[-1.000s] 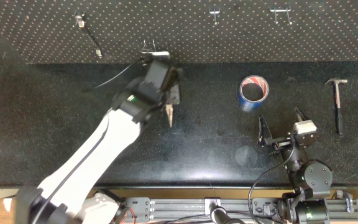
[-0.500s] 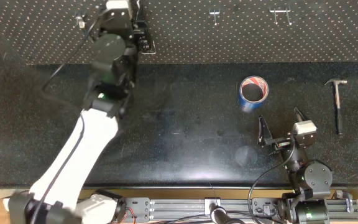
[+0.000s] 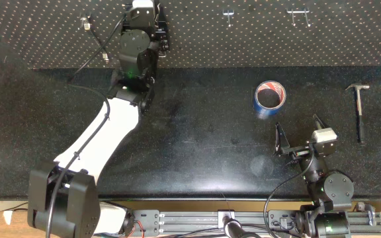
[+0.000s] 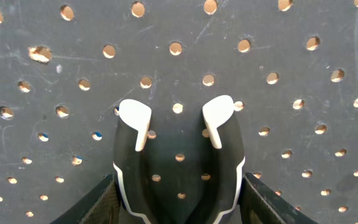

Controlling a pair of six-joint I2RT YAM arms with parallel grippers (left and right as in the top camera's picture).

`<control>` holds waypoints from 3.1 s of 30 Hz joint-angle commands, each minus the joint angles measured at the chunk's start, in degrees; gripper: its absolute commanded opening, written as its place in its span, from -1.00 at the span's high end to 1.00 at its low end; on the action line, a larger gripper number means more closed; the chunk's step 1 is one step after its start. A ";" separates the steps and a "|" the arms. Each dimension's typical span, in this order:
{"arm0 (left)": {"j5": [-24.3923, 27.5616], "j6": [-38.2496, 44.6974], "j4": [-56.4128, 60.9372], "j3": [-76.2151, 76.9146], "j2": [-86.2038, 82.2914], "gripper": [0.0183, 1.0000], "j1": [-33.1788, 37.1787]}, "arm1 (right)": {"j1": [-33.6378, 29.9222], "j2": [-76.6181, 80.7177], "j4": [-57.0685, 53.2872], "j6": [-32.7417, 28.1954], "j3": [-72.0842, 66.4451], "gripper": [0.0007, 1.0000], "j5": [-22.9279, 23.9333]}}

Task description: Place Tools Onto Pegboard

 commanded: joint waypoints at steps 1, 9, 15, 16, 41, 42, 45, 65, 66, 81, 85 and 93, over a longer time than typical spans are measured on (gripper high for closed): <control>2.14 0.87 0.39 0.74 3.28 0.98 0.17 | 0.46 -0.37 -0.20 0.42 -0.22 -0.96 0.07; 2.14 -1.03 -4.13 0.74 3.96 -0.99 -0.57 | 0.46 -0.37 -0.20 0.42 -0.22 -0.96 0.07; 3.21 -1.03 -12.96 0.74 -1.81 -0.99 -0.57 | 0.46 -0.37 -0.20 0.42 -0.22 -0.95 0.07; 3.21 -1.03 -15.04 0.74 -2.93 -0.99 -0.55 | 0.46 -0.37 -0.20 0.42 -0.22 -0.95 0.07; 7.74 -1.62 -18.01 -59.89 -83.45 -0.99 14.91 | 0.46 -0.37 -0.20 0.42 -0.22 -0.96 0.07; 7.19 -1.42 -22.18 -59.89 -86.09 -0.99 14.80 | 0.46 -0.37 -0.20 0.42 -0.22 -0.95 0.07; 5.55 1.16 -26.45 -59.89 -89.53 -0.99 15.61 | 0.46 -0.37 -0.20 0.42 -0.22 -0.96 0.07; 5.70 1.16 -26.45 -59.89 -92.11 -0.99 20.81 | 0.46 -0.37 -0.20 0.42 -0.22 -0.95 0.07; 5.70 1.16 -26.45 -59.89 -92.11 -0.99 20.81 | 0.46 -0.37 -0.20 0.42 -0.22 -0.96 0.07; 11.15 1.18 -26.77 -59.89 -91.89 -1.00 20.81 | 0.46 -0.37 -0.20 0.42 -0.22 -0.95 0.07; 11.13 1.16 -26.88 -59.89 -91.89 -0.99 20.81 | 0.46 -0.37 -0.22 0.44 -0.22 -0.96 0.07; 11.15 1.18 -26.86 -59.89 -91.89 -0.99 20.81 | 0.46 0.11 0.04 2.29 0.59 -0.95 -0.11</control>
